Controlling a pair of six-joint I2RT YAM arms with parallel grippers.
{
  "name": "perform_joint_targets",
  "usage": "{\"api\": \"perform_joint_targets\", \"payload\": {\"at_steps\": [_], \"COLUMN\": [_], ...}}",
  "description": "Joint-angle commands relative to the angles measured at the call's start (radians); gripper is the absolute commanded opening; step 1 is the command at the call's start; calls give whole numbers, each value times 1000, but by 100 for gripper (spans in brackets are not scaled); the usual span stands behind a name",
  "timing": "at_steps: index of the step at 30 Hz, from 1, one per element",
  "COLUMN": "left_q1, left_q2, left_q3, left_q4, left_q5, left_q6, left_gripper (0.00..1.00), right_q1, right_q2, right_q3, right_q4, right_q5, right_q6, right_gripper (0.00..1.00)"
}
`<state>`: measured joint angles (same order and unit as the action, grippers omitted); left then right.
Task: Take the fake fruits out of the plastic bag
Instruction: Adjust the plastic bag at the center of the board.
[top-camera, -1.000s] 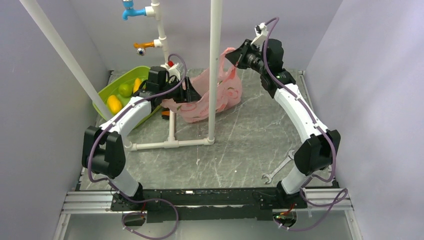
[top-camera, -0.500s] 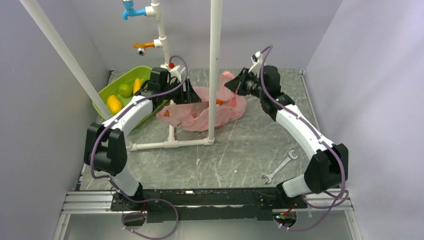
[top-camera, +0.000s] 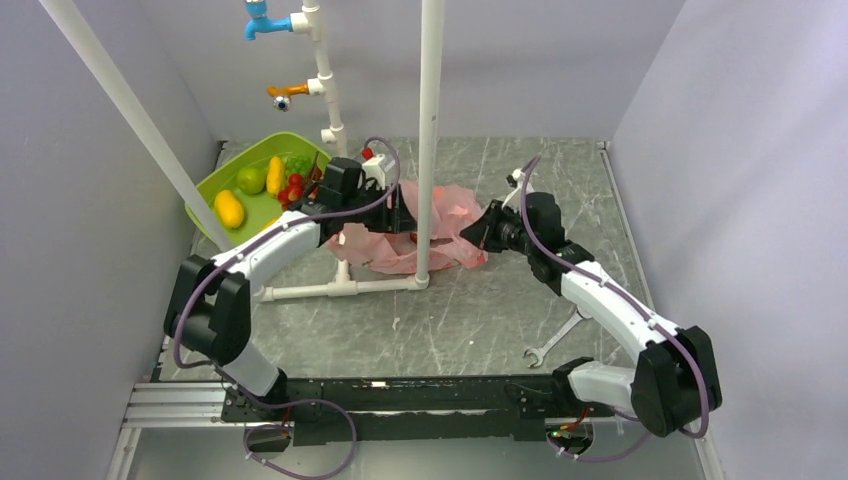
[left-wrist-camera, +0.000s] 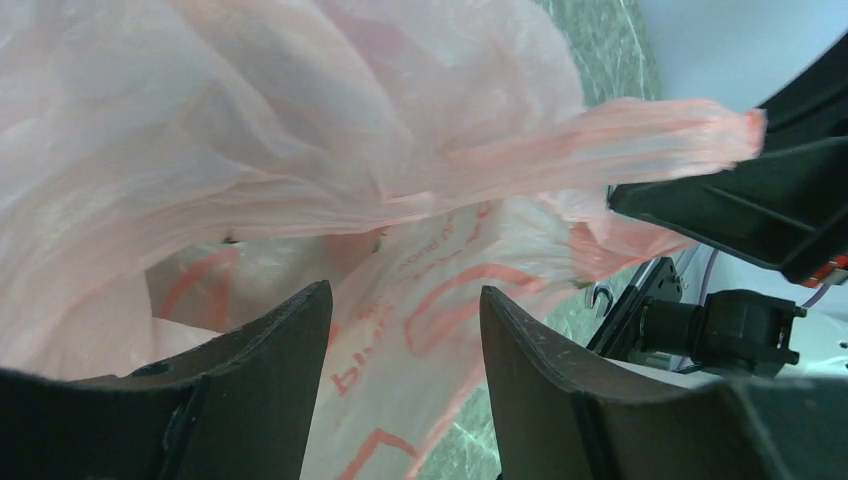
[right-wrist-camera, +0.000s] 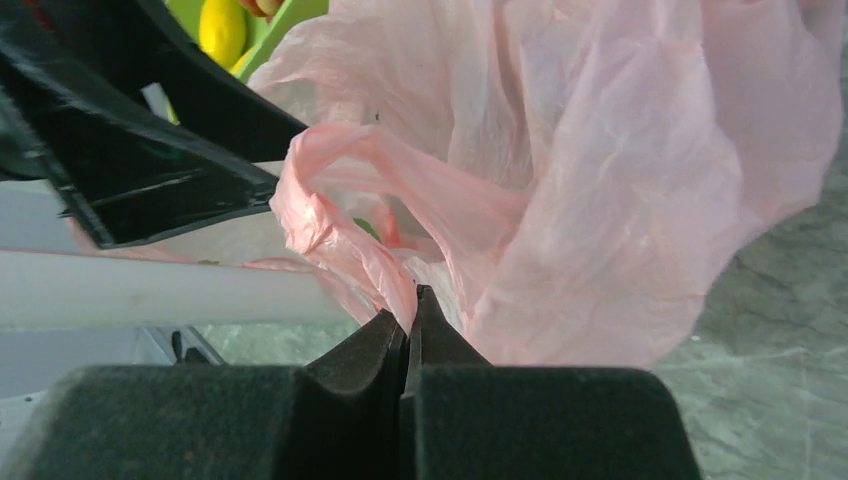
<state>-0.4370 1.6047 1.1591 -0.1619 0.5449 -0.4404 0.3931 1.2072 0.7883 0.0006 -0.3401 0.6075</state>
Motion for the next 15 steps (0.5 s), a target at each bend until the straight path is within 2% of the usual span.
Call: {"api": "perform_joint_targets", "payload": {"at_steps": [1, 3, 4, 6, 9, 11, 12, 15], "left_q1": [-57, -68, -69, -71, -71, -72, -73, -81], "left_q2": [-92, -94, -97, -108, -121, -116, -114, -106], "left_q3": [-9, -26, -52, -118, -219, -277, -299, -338], "left_q4": [63, 67, 75, 112, 194, 249, 279, 315], "left_q5": [-96, -93, -92, -93, -97, -82, -74, -81], "left_q6": [30, 13, -11, -47, -94, -138, -154, -177], "left_gripper": [61, 61, 61, 60, 60, 60, 60, 60], "right_q1": [2, 2, 2, 2, 3, 2, 2, 18], "right_q2": [-83, -91, -84, -41, 21, 65, 83, 107], "right_q3": [-24, 6, 34, 117, 221, 289, 325, 376], "right_q4": [8, -31, -68, -163, -270, -326, -347, -319], "right_q5": [60, 76, 90, 121, 125, 104, 102, 51], "right_q6": [-63, -113, -149, -231, -368, -459, -483, -529], "right_gripper": [0, 0, 3, 15, 44, 54, 62, 79]}}
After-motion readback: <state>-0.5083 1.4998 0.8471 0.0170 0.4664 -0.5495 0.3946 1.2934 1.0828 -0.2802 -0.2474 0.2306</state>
